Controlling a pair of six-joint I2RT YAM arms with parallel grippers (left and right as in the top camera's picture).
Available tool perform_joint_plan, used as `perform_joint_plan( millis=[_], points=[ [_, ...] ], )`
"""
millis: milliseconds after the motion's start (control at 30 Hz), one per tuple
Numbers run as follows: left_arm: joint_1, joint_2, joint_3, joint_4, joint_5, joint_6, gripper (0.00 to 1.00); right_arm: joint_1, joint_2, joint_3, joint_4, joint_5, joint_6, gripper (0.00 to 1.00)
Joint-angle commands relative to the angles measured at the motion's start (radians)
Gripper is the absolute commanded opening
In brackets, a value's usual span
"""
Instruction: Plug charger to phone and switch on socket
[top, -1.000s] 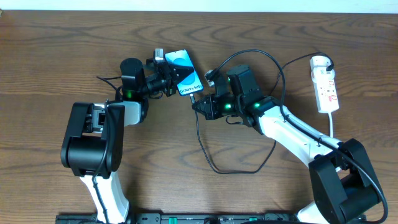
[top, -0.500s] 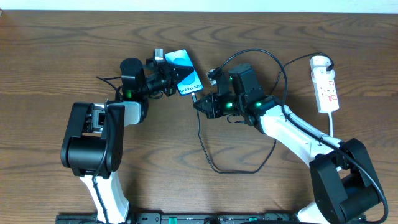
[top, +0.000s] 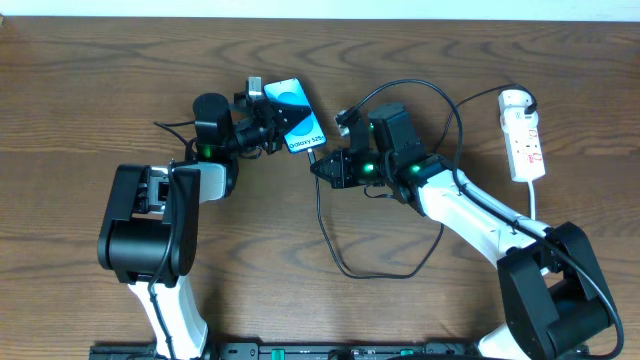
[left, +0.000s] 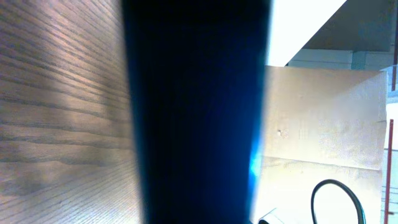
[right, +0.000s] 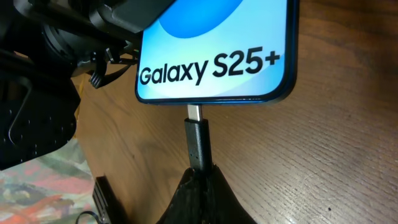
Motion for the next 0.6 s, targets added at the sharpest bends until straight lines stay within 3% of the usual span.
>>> perform_joint_plan(
  millis=[0,567],
  points=[
    [-0.003,-0.006,0.021,0.012,0.073,0.066,0.07,-0.011,0.014,0.003,0.018,0.018,0.023,0.01],
    [-0.003,-0.006,0.021,0.012,0.108,0.111,0.07,-0.011,0.014,0.003,0.046,-0.003,0.042,0.01]
  ],
)
